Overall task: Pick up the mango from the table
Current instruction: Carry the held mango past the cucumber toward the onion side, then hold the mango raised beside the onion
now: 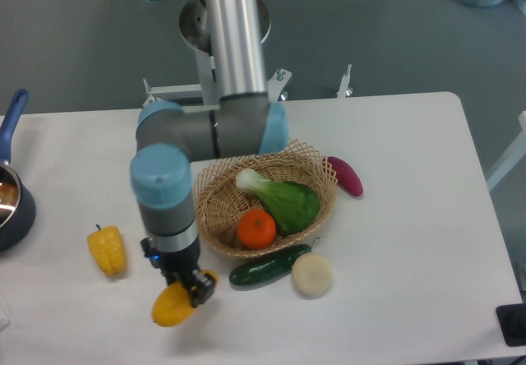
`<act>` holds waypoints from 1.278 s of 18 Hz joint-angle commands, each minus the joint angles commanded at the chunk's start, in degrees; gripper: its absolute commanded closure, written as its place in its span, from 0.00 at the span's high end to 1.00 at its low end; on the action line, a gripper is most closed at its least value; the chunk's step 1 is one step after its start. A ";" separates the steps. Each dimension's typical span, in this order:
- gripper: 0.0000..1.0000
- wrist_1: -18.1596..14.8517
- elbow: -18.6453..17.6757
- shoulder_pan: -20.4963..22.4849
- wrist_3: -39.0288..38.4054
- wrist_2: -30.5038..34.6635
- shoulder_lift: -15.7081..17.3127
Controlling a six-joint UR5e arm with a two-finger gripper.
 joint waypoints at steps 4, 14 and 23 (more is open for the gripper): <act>0.14 0.00 2.37 7.38 0.44 -8.69 2.03; 0.14 -4.56 0.89 19.70 23.18 -13.90 3.44; 0.14 -5.54 1.41 19.35 23.56 -13.63 3.53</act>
